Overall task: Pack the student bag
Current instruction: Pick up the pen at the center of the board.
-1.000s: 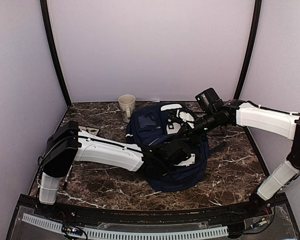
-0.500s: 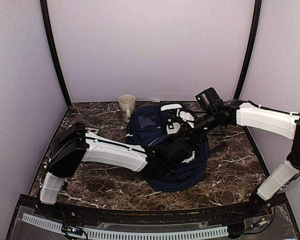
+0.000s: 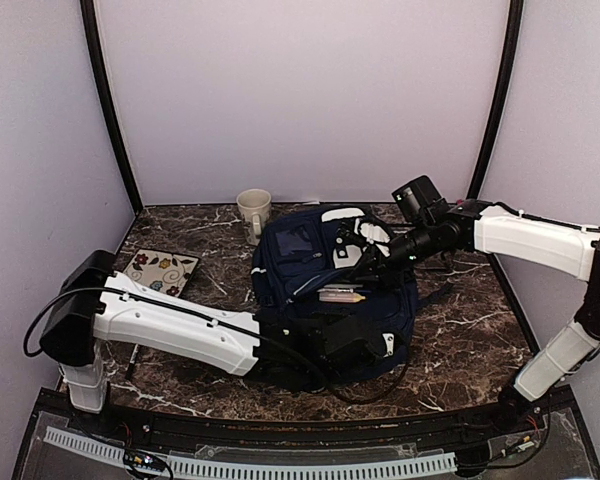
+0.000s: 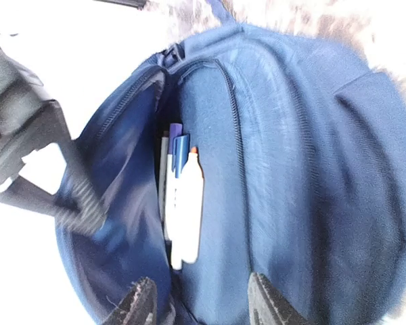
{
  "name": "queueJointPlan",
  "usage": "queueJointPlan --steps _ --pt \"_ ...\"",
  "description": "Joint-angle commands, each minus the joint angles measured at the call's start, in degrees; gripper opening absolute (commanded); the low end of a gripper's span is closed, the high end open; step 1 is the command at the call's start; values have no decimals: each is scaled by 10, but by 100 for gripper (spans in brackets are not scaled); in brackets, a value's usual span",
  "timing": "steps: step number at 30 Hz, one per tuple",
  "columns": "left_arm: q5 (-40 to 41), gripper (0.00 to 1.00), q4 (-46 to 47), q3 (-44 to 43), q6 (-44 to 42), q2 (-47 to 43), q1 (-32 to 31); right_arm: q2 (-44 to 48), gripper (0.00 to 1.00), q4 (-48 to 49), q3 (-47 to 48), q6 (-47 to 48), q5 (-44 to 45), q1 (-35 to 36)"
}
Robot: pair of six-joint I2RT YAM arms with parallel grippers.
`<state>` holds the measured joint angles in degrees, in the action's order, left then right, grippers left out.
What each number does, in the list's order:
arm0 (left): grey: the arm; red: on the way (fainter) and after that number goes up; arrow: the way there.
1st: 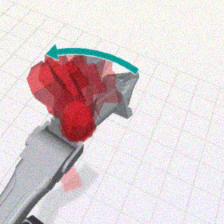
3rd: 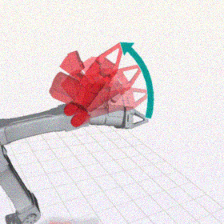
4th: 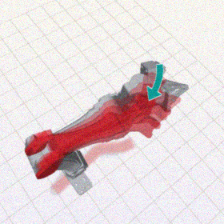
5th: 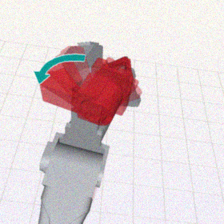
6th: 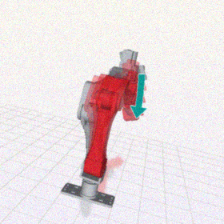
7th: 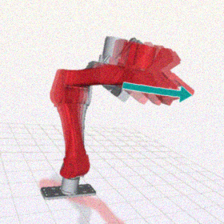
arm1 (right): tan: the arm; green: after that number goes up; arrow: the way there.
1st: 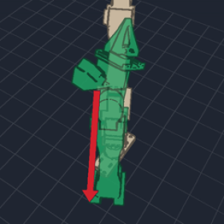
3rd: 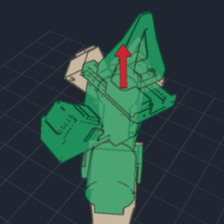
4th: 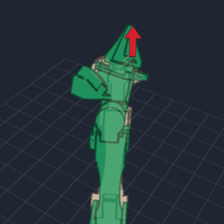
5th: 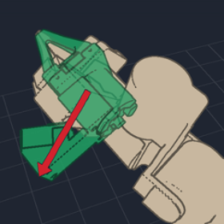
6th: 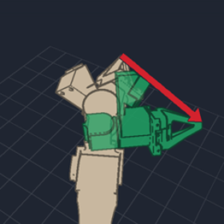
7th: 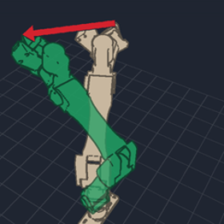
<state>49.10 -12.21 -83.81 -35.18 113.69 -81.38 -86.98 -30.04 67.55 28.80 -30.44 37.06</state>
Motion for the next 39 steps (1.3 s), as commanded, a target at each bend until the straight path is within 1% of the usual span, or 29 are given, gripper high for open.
queueJointPlan --steps 1,3,5,9,10,14,17,20,23,27,31,34,36,39 --pt "10 49 -111 35 169 -70 -18 22 0 20 2 -4 -24 -3" --pt "-10 49 -161 59 258 -94 -18 19 0 20 2 -3 -29 -3" --pt "-6 49 -203 93 349 -110 -16 17 0 19 3 -2 -32 -3" --pt "-29 49 -373 111 613 -126 18 18 0 17 3 -1 -37 -3" --pt "-43 49 -402 122 657 -135 34 17 0 17 4 -1 -40 -3" --pt "-81 54 -465 179 790 -182 89 14 0 13 7 0 -47 -3" --pt "-103 63 -500 218 873 -222 139 14 0 12 7 2 -47 -3" --pt "-133 71 -515 263 939 -273 207 16 0 12 6 2 -45 -3" --pt "-173 75 -482 327 968 -347 271 18 0 12 6 2 -46 -3" --pt "-236 79 -387 421 971 -474 356 19 0 11 5 2 -48 -3" --pt "-249 80 -362 482 992 -582 418 19 0 11 5 2 -49 -3" --pt "-252 80 -360 505 983 -629 455 18 0 11 6 2 -52 -2" --pt "-267 81 -354 515 960 -641 509 18 0 10 6 1 -54 -3" --pt "-303 83 -329 529 918 -635 569 20 0 10 6 1 -54 -3"
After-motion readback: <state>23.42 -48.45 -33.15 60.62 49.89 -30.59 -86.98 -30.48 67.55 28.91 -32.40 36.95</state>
